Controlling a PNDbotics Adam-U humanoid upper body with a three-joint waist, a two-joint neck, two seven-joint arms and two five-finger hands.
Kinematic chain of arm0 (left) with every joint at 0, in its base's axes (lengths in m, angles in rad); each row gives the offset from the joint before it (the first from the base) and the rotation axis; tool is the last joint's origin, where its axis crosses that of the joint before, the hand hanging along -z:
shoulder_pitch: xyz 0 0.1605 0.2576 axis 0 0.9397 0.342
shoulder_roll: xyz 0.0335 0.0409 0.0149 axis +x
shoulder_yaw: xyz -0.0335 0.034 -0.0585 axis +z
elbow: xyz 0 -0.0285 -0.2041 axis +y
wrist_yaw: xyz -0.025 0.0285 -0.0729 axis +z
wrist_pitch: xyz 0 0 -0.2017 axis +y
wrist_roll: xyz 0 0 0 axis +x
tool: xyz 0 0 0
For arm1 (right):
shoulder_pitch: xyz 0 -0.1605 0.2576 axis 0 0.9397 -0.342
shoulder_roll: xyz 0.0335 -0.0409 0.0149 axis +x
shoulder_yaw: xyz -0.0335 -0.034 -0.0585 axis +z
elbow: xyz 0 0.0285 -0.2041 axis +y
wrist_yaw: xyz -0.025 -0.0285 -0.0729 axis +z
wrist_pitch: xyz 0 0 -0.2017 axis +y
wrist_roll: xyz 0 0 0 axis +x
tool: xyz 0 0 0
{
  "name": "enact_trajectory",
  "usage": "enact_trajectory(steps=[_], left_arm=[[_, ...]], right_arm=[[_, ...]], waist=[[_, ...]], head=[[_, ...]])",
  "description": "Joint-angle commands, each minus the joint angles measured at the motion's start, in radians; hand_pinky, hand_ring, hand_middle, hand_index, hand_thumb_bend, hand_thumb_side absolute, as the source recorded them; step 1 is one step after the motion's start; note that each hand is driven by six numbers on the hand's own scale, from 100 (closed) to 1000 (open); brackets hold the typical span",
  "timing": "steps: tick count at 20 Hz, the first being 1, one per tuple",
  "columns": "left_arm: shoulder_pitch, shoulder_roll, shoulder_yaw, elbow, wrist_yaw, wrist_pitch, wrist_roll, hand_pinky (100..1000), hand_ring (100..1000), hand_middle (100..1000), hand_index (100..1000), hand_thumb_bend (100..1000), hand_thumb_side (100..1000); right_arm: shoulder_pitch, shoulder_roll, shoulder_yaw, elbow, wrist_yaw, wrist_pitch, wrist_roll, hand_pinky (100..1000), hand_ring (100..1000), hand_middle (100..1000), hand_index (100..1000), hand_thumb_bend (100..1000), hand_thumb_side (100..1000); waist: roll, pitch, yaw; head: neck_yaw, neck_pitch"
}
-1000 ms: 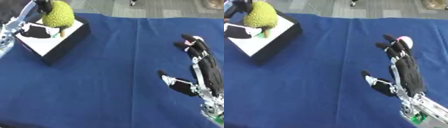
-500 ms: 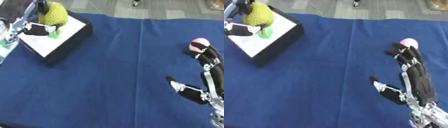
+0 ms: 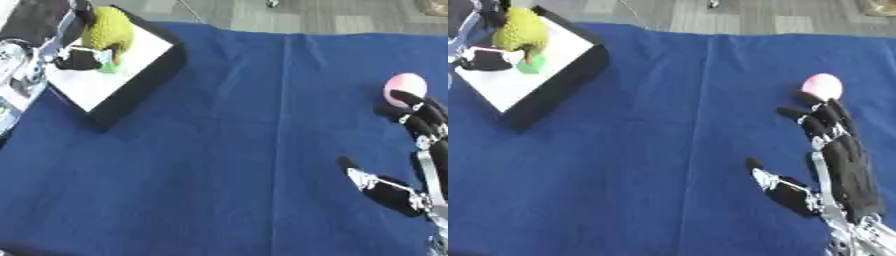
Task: Pick up the objects with one hand, pass them to the other hand, and then place them into the box on the other side of the table.
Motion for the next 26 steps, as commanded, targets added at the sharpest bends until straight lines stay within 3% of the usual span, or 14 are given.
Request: enact_trajectory(steps=[1, 8, 14, 16, 21, 26], left_arm=[[-0.023, 0.017, 0.031, 0.019, -0.036, 0.021, 0.002, 574, 477, 434, 504, 382, 267], [-0.018, 0.011, 0.036, 0.048, -0.067, 0.023, -0.011, 602, 518, 469, 551, 357, 312], [-0.016, 0.009, 0.042, 0.064, -0.124, 0.033, -0.052, 705, 620, 557, 687, 396, 383], [-0.016, 0.01, 0.044, 0.063, -0.142, 0.04, -0.06, 742, 699, 641, 759, 406, 391], [-0.015, 0.01, 0.046, 0.054, -0.154, 0.04, -0.066, 758, 731, 688, 795, 399, 386], [-0.013, 0.011, 0.041, 0.031, -0.141, 0.033, -0.055, 752, 721, 674, 777, 373, 352]], right_arm=[[-0.004, -0.007, -0.002, -0.015, -0.009, 0.076, -0.114, 1000, 662, 843, 743, 620, 139], [0.006, -0.002, 0.008, -0.015, -0.003, 0.072, -0.144, 1000, 634, 820, 698, 611, 130], [0.013, -0.001, 0.012, -0.015, -0.006, 0.058, -0.174, 1000, 624, 812, 683, 610, 125], [0.014, -0.003, 0.01, -0.015, -0.007, 0.057, -0.175, 1000, 625, 812, 683, 610, 124], [0.017, -0.008, 0.005, -0.015, -0.007, 0.054, -0.176, 1000, 626, 812, 684, 608, 122], [0.02, -0.014, -0.007, -0.015, -0.008, 0.054, -0.175, 1000, 628, 812, 686, 607, 120]], waist=[[0.001, -0.015, -0.001], [-0.005, -0.008, -0.003], [-0.007, -0.009, -0.003], [-0.006, -0.011, -0.003], [-0.005, -0.017, -0.001], [-0.003, -0.026, 0.001]], head=[[0.01, -0.009], [0.029, -0.013], [0.037, -0.017], [0.037, -0.017], [0.032, -0.015], [0.013, -0.005]])
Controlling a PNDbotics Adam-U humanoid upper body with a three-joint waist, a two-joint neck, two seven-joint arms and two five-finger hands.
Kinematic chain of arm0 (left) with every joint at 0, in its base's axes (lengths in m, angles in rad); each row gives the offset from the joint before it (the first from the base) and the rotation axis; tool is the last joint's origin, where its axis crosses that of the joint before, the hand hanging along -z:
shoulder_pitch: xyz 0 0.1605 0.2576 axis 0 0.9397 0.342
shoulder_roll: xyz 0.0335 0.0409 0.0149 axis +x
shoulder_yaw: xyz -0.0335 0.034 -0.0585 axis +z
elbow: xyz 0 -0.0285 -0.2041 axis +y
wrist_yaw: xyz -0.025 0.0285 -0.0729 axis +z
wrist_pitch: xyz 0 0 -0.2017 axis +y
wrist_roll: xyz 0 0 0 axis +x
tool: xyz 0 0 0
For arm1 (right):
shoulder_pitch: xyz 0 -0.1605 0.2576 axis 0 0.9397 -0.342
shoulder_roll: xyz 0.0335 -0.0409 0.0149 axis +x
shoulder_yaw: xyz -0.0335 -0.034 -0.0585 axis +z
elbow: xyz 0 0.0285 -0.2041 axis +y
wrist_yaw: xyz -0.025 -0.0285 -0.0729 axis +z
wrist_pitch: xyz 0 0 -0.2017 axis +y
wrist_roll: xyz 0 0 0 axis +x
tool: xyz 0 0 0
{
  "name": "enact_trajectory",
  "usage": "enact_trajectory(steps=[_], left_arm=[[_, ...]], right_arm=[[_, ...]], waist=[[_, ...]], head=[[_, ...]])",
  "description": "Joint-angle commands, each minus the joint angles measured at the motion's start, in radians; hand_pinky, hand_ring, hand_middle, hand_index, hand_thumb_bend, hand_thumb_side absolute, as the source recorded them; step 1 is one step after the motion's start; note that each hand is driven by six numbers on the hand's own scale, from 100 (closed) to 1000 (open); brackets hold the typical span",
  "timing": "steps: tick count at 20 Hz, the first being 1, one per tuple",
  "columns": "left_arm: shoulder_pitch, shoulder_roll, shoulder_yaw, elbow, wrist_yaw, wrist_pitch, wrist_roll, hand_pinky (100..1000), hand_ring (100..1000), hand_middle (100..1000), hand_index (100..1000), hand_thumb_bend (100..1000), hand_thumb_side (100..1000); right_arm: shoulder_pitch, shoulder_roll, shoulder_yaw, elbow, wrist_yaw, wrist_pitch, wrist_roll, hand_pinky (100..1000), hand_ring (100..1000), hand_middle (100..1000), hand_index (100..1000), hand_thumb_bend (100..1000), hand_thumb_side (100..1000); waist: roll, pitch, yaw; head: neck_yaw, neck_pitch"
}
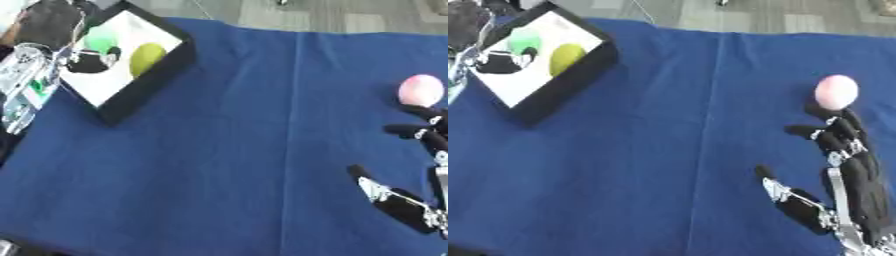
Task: Pick up the objects with one hand, pass them to the other hand, and then place them into the box on the other side of the table.
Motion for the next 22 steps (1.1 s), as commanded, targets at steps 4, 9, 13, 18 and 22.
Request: enact_trajectory(steps=[4, 9, 13, 18, 22], left_arm=[[-0.002, 0.032, 0.008, -0.071, 0.041, 0.004, 0.014, 743, 701, 649, 743, 312, 299], [0.03, 0.052, -0.011, -0.227, 0.161, 0.017, 0.104, 736, 630, 608, 705, 100, 135], [0.066, 0.07, -0.009, -0.338, 0.277, 0.028, 0.151, 737, 611, 589, 696, 100, 199], [0.122, 0.099, 0.004, -0.482, 0.41, 0.076, 0.183, 734, 596, 574, 680, 100, 244], [0.157, 0.109, 0.015, -0.588, 0.479, 0.108, 0.193, 728, 579, 555, 687, 100, 316]], right_arm=[[-0.006, -0.03, -0.041, -0.015, -0.012, 0.124, -0.12, 1000, 631, 815, 688, 607, 122], [0.0, -0.054, -0.107, -0.015, -0.042, 0.208, -0.101, 1000, 659, 830, 709, 604, 139], [-0.001, -0.076, -0.162, -0.015, -0.094, 0.253, -0.078, 1000, 650, 831, 702, 608, 141], [0.008, -0.132, -0.257, -0.015, -0.205, 0.265, -0.07, 1000, 663, 843, 711, 619, 153], [0.047, -0.185, -0.33, -0.015, -0.307, 0.241, -0.05, 1000, 694, 882, 733, 621, 178]], waist=[[0.005, -0.036, 0.002], [0.007, -0.04, -0.001], [0.009, -0.038, -0.002], [0.008, -0.031, 0.015], [0.005, -0.023, 0.035]], head=[[-0.076, 0.016], [-0.194, 0.043], [-0.238, 0.05], [-0.27, 0.048], [-0.289, 0.046]])
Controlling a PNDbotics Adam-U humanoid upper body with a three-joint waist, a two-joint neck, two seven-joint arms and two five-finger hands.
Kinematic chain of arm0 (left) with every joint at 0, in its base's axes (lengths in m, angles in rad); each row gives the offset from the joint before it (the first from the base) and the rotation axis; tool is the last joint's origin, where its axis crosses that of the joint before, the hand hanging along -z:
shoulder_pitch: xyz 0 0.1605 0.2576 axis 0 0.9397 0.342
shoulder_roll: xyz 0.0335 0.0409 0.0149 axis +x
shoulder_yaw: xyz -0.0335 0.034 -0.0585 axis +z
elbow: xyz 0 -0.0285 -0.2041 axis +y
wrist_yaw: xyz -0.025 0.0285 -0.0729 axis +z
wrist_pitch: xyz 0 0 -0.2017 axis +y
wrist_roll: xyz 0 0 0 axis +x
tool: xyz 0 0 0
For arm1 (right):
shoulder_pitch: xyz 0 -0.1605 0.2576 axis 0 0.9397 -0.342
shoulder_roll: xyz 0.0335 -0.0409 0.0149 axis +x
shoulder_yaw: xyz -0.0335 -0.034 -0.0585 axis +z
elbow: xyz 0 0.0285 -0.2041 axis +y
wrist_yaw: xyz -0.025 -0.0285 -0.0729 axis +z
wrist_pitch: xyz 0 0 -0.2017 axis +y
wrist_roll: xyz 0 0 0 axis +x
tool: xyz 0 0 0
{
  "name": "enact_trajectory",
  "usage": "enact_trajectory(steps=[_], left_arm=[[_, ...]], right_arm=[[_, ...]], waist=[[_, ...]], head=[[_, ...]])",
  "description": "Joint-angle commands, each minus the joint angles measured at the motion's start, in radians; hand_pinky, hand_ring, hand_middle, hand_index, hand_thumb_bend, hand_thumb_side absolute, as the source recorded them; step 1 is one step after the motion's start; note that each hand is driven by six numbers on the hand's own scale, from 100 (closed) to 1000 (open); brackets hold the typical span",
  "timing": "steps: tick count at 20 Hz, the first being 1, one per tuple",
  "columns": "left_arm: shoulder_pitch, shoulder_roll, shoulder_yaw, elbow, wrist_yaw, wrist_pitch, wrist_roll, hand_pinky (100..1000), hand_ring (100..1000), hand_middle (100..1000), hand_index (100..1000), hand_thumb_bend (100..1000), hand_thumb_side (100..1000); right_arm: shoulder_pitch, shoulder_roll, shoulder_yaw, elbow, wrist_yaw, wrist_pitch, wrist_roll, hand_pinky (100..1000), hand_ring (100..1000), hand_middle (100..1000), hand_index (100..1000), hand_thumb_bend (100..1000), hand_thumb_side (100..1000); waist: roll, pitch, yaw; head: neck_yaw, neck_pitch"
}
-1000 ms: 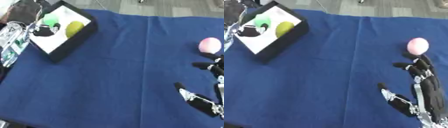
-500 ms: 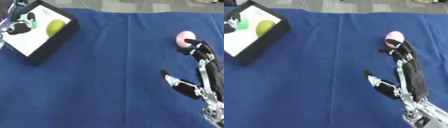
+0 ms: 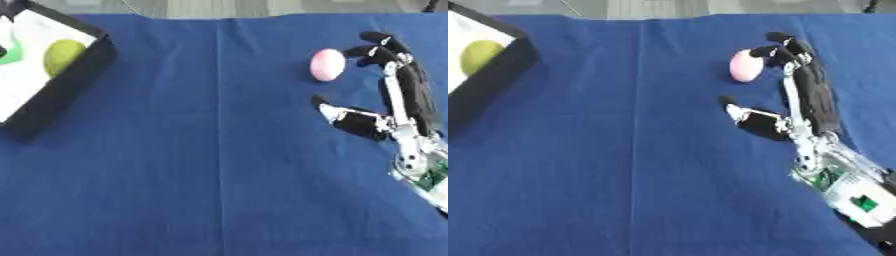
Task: Pick up the objects with one hand, pass them to the other hand, and then place them into the box on the other side of the table.
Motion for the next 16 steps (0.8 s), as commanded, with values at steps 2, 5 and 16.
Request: enact_trajectory(steps=[2, 5, 16], left_arm=[[0.018, 0.064, 0.018, -0.114, 0.07, 0.031, 0.009, 731, 582, 557, 700, 100, 301], [0.03, 0.074, 0.016, -0.16, 0.094, 0.043, 0.001, 731, 579, 554, 697, 100, 304], [0.058, 0.071, 0.036, -0.234, 0.157, 0.008, 0.026, 729, 559, 536, 688, 100, 351]], right_arm=[[0.027, -0.086, -0.083, -0.015, -0.105, 0.124, -0.115, 1000, 720, 901, 738, 619, 191], [0.061, -0.122, -0.137, -0.015, -0.183, 0.098, -0.08, 1000, 698, 881, 727, 618, 196], [0.139, -0.195, -0.222, -0.015, -0.361, 0.065, -0.104, 1000, 662, 860, 730, 592, 183]], waist=[[-0.001, -0.008, 0.01], [-0.005, 0.001, 0.028], [-0.038, 0.041, 0.083]], head=[[-0.02, 0.006], [-0.031, 0.005], [-0.077, -0.037]])
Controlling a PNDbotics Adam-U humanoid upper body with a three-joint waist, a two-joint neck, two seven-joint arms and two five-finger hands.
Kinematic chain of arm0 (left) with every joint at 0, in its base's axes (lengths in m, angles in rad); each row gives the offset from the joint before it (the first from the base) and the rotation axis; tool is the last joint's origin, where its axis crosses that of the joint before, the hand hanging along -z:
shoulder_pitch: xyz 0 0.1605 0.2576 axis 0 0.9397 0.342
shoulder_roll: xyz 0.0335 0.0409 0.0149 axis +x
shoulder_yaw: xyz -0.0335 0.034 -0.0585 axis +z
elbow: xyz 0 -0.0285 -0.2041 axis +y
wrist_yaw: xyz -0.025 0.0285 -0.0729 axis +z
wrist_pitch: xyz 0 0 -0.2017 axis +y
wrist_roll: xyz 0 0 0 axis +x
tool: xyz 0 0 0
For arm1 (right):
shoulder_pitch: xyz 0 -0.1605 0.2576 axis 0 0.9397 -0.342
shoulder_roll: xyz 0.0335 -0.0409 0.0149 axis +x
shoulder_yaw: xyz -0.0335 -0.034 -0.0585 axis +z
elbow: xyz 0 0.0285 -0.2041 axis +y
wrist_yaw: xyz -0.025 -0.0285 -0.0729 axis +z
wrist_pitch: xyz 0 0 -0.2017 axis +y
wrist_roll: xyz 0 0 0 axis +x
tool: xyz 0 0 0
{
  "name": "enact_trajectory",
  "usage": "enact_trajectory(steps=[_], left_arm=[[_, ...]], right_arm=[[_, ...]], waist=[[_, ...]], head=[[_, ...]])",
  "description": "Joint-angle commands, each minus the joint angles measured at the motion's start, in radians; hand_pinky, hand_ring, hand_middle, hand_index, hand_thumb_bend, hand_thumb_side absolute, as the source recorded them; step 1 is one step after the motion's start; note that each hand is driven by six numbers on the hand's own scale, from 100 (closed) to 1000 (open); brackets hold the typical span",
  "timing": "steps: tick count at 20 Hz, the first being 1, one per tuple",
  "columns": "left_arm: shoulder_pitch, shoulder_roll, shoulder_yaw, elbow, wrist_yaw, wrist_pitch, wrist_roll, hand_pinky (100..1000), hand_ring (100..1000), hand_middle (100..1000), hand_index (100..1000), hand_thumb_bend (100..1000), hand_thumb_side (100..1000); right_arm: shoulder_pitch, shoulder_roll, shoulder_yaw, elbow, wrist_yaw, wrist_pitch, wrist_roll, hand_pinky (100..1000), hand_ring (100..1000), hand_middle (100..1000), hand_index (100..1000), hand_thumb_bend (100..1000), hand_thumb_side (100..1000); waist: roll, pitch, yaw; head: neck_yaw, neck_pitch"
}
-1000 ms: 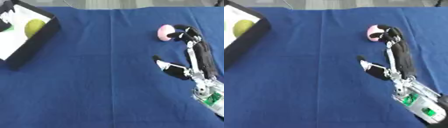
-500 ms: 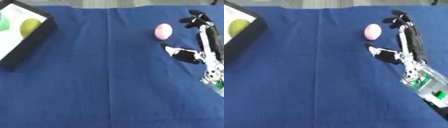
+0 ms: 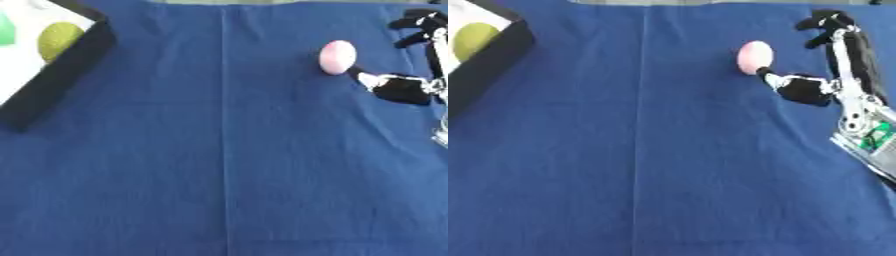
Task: Pick up the objects with one hand, pass them to the other hand, and then place them into the box on the other side of the table.
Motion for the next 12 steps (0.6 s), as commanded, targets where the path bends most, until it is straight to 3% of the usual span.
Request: enact_trajectory(steps=[1, 6, 12], left_arm=[[-0.014, 0.017, 0.023, -0.018, 0.021, -0.033, 0.02, 729, 558, 535, 687, 100, 356], [-0.019, -0.005, 0.025, -0.018, 0.049, -0.082, 0.042, 728, 552, 529, 676, 100, 382], [-0.009, -0.01, 0.023, -0.018, 0.073, -0.104, 0.054, 726, 549, 526, 670, 100, 371]], right_arm=[[0.008, -0.049, -0.029, -0.015, -0.054, 0.063, -0.103, 1000, 661, 860, 728, 584, 176], [0.036, -0.072, -0.054, -0.015, -0.118, 0.032, -0.126, 1000, 665, 861, 722, 539, 143], [0.061, -0.092, -0.081, -0.015, -0.14, 0.061, -0.136, 1000, 664, 853, 710, 486, 100]], waist=[[-0.006, -0.011, 0.011], [-0.022, 0.005, 0.047], [-0.034, 0.02, 0.085]], head=[[-0.026, -0.03], [-0.06, -0.063], [-0.089, -0.095]])
